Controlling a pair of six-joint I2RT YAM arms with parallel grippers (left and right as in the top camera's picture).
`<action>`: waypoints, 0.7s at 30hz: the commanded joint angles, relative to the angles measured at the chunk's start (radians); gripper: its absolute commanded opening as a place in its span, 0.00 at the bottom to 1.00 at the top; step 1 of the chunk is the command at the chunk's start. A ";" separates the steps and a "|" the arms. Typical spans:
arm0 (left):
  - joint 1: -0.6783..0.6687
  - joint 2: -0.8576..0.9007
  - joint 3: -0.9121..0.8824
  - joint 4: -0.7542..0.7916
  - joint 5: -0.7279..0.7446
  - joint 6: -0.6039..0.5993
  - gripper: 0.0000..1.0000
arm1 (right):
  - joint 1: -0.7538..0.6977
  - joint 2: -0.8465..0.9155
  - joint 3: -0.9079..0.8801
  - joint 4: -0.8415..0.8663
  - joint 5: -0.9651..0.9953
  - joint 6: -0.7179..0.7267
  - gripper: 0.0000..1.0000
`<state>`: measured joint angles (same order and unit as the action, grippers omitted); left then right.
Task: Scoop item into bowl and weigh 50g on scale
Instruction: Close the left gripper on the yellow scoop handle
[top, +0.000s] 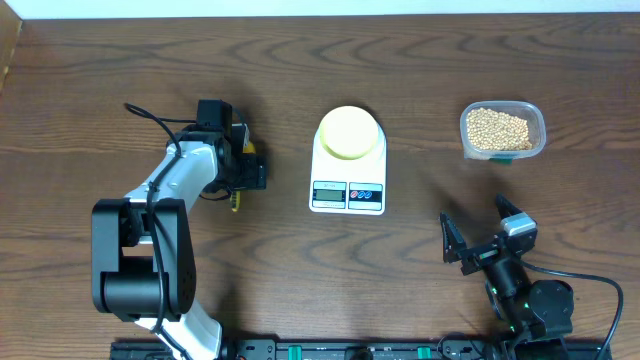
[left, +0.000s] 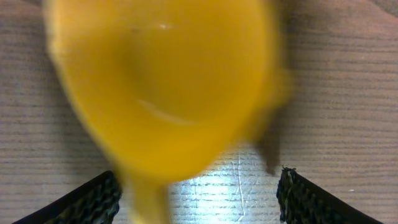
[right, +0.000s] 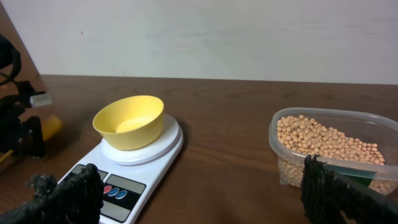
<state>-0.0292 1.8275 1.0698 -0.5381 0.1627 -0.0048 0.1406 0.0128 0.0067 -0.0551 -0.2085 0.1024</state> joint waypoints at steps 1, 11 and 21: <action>-0.003 0.010 0.000 0.010 0.009 -0.008 0.83 | -0.008 -0.002 -0.001 -0.003 0.000 -0.006 0.99; -0.003 0.010 0.000 0.059 0.021 -0.012 0.98 | -0.008 -0.002 -0.001 -0.003 0.000 -0.006 0.99; -0.003 0.015 0.000 0.106 0.027 -0.012 0.90 | -0.008 -0.002 -0.001 -0.003 0.000 -0.006 0.99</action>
<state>-0.0292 1.8275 1.0698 -0.4442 0.1852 -0.0071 0.1406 0.0128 0.0067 -0.0547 -0.2085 0.1020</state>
